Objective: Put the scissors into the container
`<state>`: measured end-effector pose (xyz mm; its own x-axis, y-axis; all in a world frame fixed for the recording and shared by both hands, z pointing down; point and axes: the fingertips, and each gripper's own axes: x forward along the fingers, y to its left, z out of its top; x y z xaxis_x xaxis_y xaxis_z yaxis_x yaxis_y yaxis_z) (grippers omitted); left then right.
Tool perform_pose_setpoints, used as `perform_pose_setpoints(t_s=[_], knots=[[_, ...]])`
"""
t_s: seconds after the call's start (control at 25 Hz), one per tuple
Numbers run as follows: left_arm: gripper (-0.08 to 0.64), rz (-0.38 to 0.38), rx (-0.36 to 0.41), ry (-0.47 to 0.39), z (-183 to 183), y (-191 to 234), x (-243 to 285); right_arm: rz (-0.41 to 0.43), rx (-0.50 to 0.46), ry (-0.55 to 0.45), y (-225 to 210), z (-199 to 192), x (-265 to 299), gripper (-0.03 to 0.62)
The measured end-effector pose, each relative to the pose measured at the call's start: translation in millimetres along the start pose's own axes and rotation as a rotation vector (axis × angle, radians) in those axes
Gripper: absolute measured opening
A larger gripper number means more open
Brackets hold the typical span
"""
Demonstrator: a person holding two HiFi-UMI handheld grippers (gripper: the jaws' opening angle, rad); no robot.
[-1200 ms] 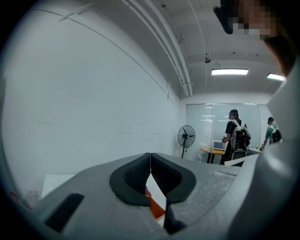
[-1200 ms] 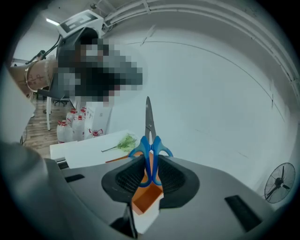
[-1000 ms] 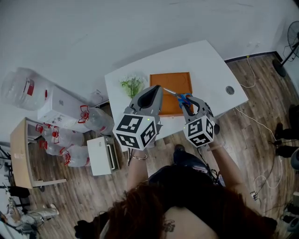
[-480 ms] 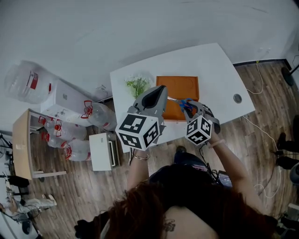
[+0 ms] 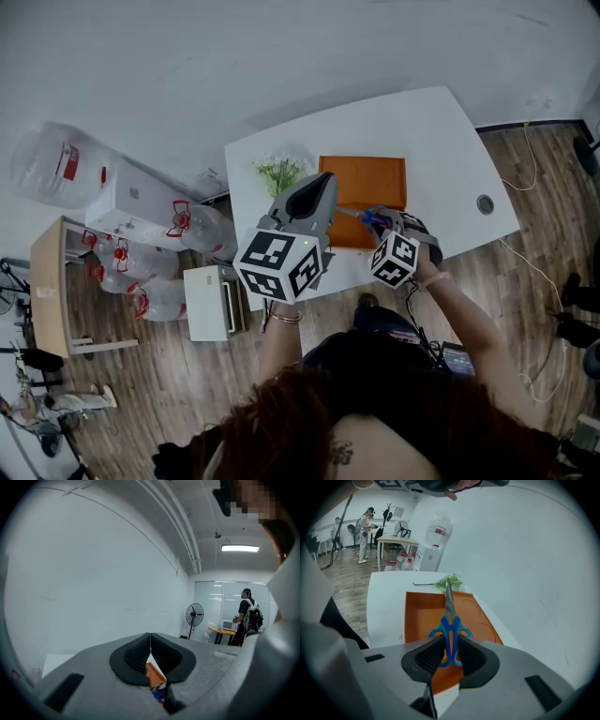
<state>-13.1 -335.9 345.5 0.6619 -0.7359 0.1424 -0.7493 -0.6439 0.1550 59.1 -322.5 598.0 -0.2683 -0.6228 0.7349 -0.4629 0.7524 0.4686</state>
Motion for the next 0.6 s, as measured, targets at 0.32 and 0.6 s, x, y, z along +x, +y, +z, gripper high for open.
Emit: perform_pose_setpoints(t_s=[0.32,0.6], knots=[[0.017,0.016,-0.01,0.006,-2,10,6,0.089,-0.082,0.094,19,-16,33,0.083],[0.017,0.028,-0.021,0.021,-8,16,8,0.149,-0.145,0.178,29,-26,53,0.083]])
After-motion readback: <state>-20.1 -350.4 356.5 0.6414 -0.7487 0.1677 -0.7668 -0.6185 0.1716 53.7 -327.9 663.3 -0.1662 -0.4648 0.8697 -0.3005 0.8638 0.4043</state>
